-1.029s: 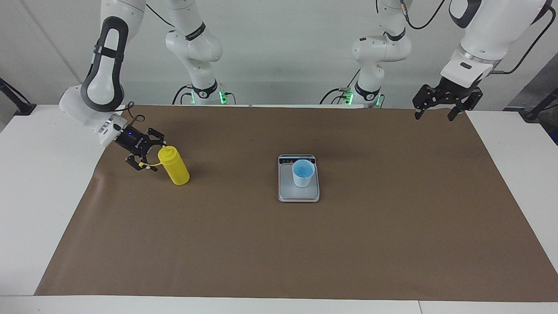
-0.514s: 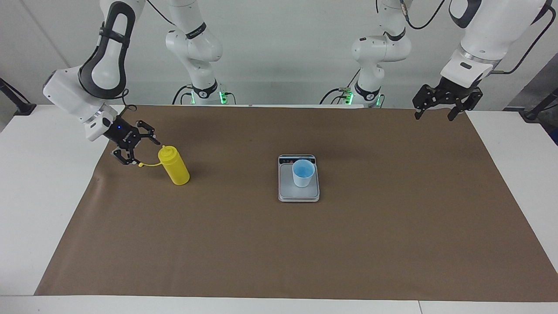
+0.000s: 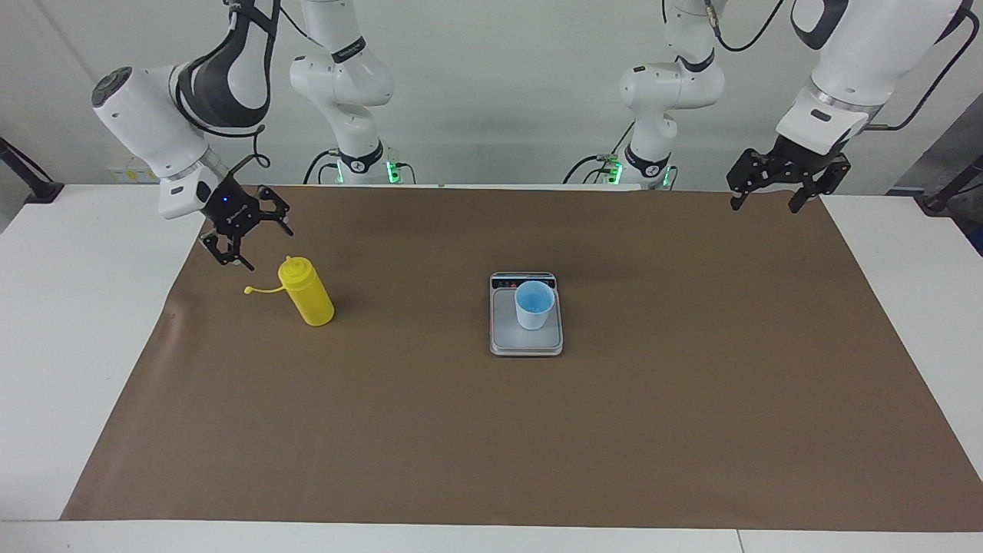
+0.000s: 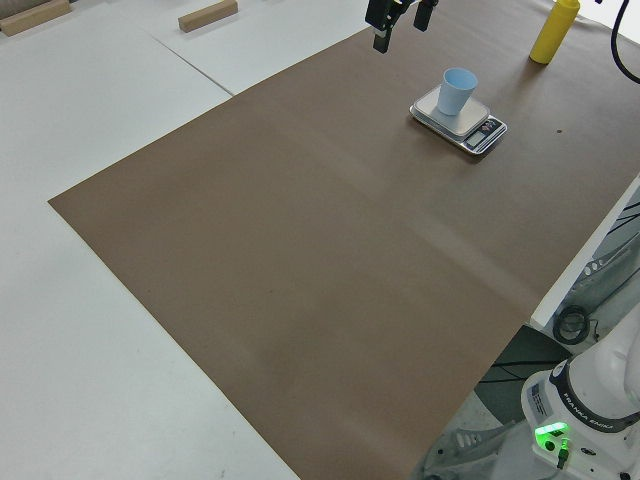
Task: Pour seasoning into cup on scale with both arms
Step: 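Open the right gripper and draw it back from the bottle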
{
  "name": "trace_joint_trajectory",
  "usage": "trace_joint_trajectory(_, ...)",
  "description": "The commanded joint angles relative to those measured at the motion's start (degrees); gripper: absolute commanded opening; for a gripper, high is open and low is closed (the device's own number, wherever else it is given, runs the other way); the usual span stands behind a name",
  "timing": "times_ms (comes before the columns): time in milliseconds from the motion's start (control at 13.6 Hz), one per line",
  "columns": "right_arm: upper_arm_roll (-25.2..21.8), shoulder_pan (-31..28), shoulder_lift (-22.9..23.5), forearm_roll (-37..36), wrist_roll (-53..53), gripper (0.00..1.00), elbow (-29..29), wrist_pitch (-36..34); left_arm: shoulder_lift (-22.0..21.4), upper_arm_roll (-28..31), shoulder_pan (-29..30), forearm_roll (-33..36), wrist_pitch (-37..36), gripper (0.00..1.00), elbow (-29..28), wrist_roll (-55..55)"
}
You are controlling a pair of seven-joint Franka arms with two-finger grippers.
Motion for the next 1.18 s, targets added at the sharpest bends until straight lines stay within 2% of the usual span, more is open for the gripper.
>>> trace_joint_trajectory(0, 0.2, 1.7, -0.7, -2.6, 9.3, 1.00, -0.4, -1.2, -1.7, -0.3, 0.6, 0.5, 1.1, 1.00, -2.0, 0.9)
trace_joint_trajectory(294, 0.2, 5.9, -1.1, -7.2, 29.9, 1.00, 2.0, -1.9, -1.7, -0.2, 0.6, 0.5, 0.9, 1.00, -2.0, 1.0)
trace_joint_trajectory(514, 0.9, 7.1, 0.1, -8.1, 42.0, 1.00, 7.1, -4.0, -1.7, -0.2, 0.6, 0.5, 0.9, 1.00, -2.0, 1.0)
trace_joint_trajectory(735, 1.2, 9.5, 3.3, -12.8, 55.0, 1.00, 14.4, -7.2, -1.7, -0.2, 0.6, 0.5, 0.9, 1.00, -2.0, 1.1)
trace_joint_trajectory(882, 1.5, 11.2, 5.0, -19.5, 58.6, 1.00, 18.5, -9.4, -1.7, -0.2, 0.6, 0.5, 0.8, 1.00, -2.0, 1.6)
trace_joint_trajectory(1102, 1.4, 10.3, 7.6, -20.9, 58.8, 1.00, 24.2, -9.6, -1.7, -0.2, 0.6, 0.7, 0.4, 1.00, -2.0, 1.6)
